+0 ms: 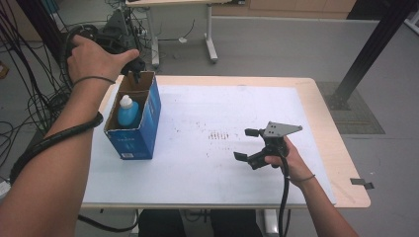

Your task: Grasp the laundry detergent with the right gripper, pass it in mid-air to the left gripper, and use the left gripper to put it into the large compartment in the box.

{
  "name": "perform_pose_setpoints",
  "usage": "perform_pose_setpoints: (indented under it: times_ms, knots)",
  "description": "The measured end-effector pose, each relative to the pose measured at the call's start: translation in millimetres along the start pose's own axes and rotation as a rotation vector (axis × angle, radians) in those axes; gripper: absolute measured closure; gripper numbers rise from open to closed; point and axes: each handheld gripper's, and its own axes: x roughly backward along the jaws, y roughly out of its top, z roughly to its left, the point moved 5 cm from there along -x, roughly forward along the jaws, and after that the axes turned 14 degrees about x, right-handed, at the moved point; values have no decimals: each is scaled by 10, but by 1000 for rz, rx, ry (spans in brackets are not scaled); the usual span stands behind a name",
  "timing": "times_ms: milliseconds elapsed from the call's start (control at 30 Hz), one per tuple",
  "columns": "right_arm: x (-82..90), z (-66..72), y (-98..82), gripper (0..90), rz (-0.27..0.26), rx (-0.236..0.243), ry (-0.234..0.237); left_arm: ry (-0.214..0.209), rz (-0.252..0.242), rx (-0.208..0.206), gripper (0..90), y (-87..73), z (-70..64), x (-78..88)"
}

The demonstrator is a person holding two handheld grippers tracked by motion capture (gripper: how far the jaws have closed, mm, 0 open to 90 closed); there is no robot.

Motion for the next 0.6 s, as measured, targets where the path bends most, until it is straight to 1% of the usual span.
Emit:
perform_pose_setpoints:
  times_ms: [67, 133, 167, 200, 233, 267, 300, 367, 400, 433, 500, 533, 567, 600]
  knots:
    - [0, -1, 3, 25, 5, 0, -1, 3, -3, -27, 55, -26, -46, 17]
    - [1, -4, 4, 25, 6, 1, -2, -11, -3, -56, 55, -56, -88, 25]
    - [3, -7, 8, 25, 8, 1, -5, -28, 1, -84, 55, -79, -135, 32]
    - [5, -12, 9, 25, 8, 2, -7, -28, 1, -84, 55, -79, -135, 32]
    - [6, -16, 13, 25, 9, 0, -8, -30, -13, -131, 55, -133, -235, 49]
    - [6, -16, 13, 25, 9, 0, -8, -30, -13, -131, 53, -133, -235, 49]
    - [9, -22, 18, 25, 11, 1, -12, -40, -20, -142, 53, -155, -270, 59]
    - [15, -29, 25, 26, 14, -1, -14, -58, -29, -172, 52, -196, -343, 72]
    - [19, -30, 31, 27, 18, 3, -18, -62, -42, -187, 51, -235, -401, 78]
    - [29, -34, 35, 26, 19, 1, -21, -63, -41, -207, 47, -257, -453, 79]
    - [42, -40, 38, 26, 22, 1, -26, -79, -41, -231, 50, -288, -510, 78]
    - [47, -43, 41, 26, 24, 2, -27, -79, -45, -251, 52, -315, -564, 80]
    - [57, -50, 44, 27, 26, 0, -32, -95, -43, -279, 49, -348, -637, 80]
    - [57, -50, 44, 27, 26, 0, -32, -95, -43, -279, 49, -348, -637, 80]
